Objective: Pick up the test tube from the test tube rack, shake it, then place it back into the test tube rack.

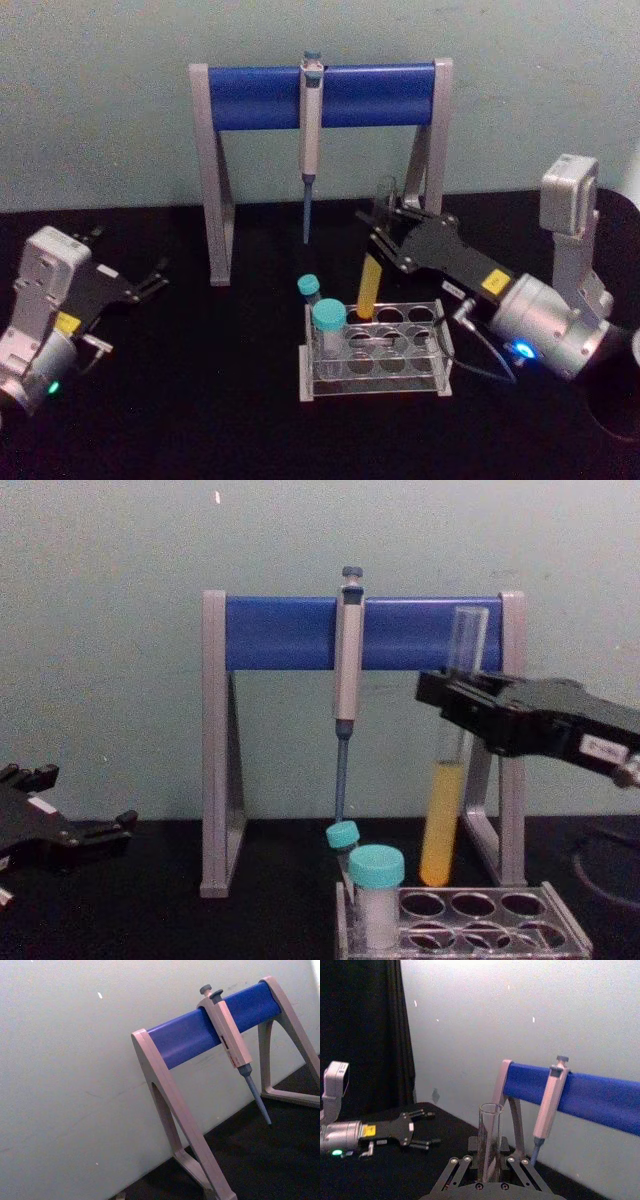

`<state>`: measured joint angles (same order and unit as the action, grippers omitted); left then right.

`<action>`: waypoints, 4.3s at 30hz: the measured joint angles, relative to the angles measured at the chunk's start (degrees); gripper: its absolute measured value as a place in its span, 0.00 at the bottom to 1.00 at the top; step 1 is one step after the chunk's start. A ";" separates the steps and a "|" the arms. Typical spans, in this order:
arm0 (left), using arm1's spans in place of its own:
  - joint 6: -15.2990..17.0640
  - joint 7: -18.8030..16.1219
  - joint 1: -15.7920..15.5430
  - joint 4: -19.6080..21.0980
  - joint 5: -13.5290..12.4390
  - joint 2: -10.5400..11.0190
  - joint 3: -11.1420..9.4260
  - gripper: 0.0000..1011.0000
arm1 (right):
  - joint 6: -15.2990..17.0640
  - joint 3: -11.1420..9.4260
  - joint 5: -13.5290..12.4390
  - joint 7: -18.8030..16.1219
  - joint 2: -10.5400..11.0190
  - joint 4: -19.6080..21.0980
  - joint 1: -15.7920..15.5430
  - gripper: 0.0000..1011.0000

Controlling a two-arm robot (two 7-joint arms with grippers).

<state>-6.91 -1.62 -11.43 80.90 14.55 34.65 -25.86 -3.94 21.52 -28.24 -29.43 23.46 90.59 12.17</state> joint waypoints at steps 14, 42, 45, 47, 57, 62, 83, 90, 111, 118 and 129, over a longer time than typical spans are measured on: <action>0.00 0.00 0.00 0.00 0.00 0.00 0.00 0.99 | -1.58 0.34 1.73 2.22 -2.40 -6.74 5.56 0.24; 0.00 0.00 0.00 0.00 0.00 0.00 0.00 0.99 | -1.52 -1.85 3.04 3.62 -2.32 -5.97 4.43 0.24; 0.00 0.00 0.00 0.00 0.00 0.00 0.00 0.99 | -1.47 -1.93 3.08 3.62 -2.32 -5.69 4.29 0.24; 0.00 0.00 0.00 0.00 0.00 0.00 0.00 0.99 | -1.45 -1.96 3.08 3.61 -2.30 -5.60 4.22 0.24; 0.00 0.00 0.00 0.00 0.00 0.00 0.00 0.99 | -1.54 -2.01 2.46 2.34 -1.64 -3.95 3.17 0.24; 0.00 0.00 0.00 0.00 0.00 0.00 0.00 0.99 | -1.89 -1.77 1.03 0.14 -0.47 -2.39 2.23 0.23; 0.00 0.00 0.00 0.00 0.00 0.00 0.00 0.99 | -3.26 2.31 -4.09 -8.51 5.29 -0.27 0.85 0.24; 0.00 0.00 0.00 0.00 0.00 0.00 0.00 0.99 | -3.37 3.37 -4.46 -8.32 5.52 -0.76 0.69 0.24; 0.00 0.00 0.00 0.00 0.00 0.00 0.00 0.99 | -4.10 4.57 -3.52 -6.79 3.81 -4.91 2.31 0.24; 0.00 0.00 0.00 0.00 0.00 0.00 0.00 0.99 | -4.13 4.85 -2.97 -6.52 3.17 -6.27 2.60 0.24; 0.00 0.00 0.00 0.00 0.00 0.00 0.00 0.99 | -3.88 5.19 -2.06 -5.84 2.16 -8.50 2.91 0.23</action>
<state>-6.91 -1.62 -11.43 80.90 14.55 34.64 -25.86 -7.82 26.71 -30.30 -35.27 25.62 82.09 15.08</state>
